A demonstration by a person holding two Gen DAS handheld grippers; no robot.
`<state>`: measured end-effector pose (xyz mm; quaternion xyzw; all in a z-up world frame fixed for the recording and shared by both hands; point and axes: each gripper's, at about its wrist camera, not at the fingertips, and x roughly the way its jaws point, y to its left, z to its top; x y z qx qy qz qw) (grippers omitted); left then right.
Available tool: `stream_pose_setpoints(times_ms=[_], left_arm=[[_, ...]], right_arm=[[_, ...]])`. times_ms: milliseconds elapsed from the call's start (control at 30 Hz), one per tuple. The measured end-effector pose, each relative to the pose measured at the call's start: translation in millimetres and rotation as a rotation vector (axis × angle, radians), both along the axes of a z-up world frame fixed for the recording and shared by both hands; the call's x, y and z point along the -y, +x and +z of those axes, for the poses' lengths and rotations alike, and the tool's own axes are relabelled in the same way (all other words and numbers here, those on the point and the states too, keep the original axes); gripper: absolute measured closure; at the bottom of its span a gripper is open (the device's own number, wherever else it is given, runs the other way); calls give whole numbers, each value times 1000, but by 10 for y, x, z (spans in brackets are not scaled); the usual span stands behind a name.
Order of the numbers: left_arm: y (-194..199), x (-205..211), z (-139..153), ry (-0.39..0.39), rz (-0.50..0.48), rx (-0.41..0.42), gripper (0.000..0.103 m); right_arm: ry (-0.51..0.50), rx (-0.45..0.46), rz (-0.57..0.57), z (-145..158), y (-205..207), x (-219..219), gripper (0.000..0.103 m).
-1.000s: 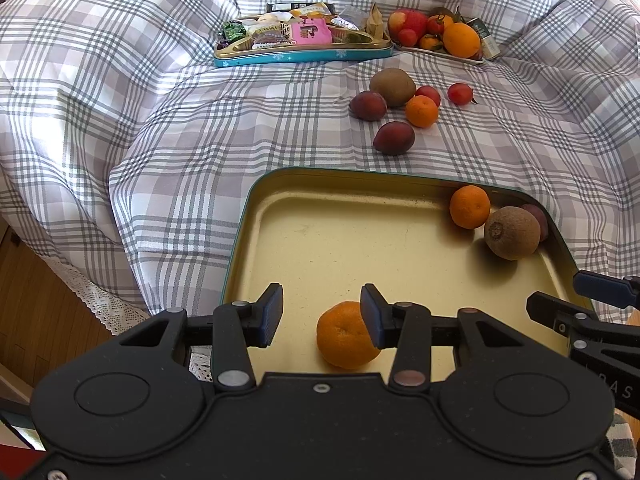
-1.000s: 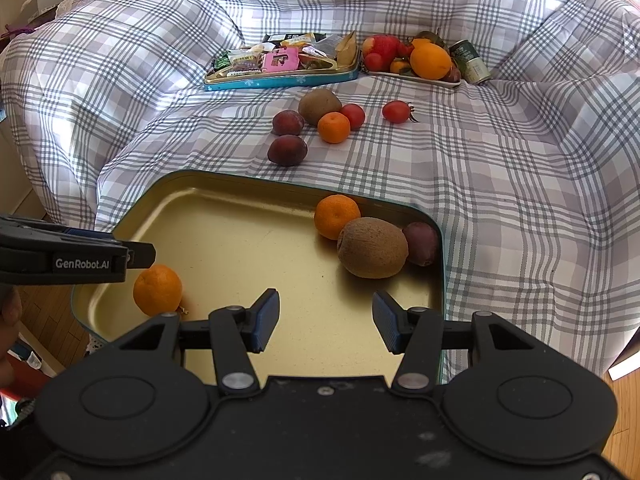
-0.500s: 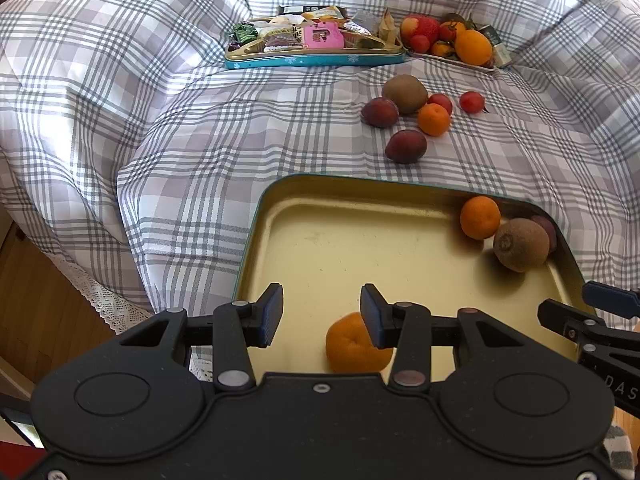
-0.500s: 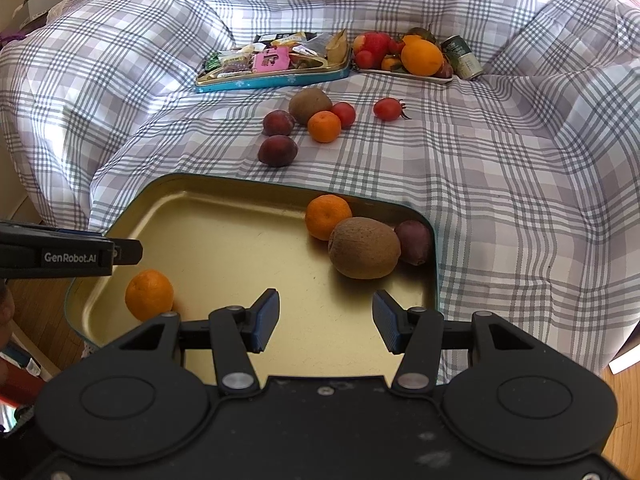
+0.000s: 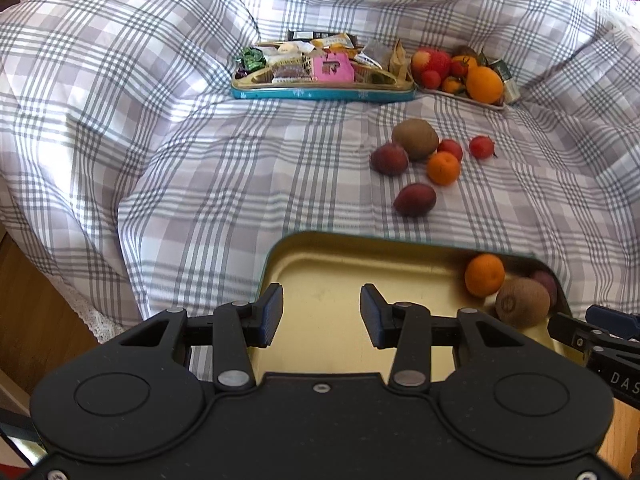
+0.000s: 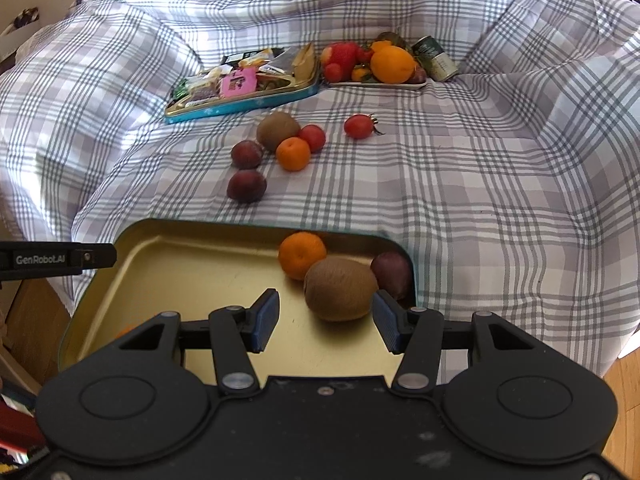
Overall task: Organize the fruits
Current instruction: 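Move the left tool to a dark red plum while the right tool approaches a red tomato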
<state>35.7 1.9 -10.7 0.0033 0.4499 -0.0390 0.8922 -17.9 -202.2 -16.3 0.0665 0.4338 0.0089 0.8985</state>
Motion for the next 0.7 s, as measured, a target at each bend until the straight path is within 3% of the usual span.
stream_pose_setpoints(times_ms=[700], left_arm=[[654, 418, -68, 8, -152, 17, 53]], right_arm=[[50, -1, -147, -47, 850, 329, 48]])
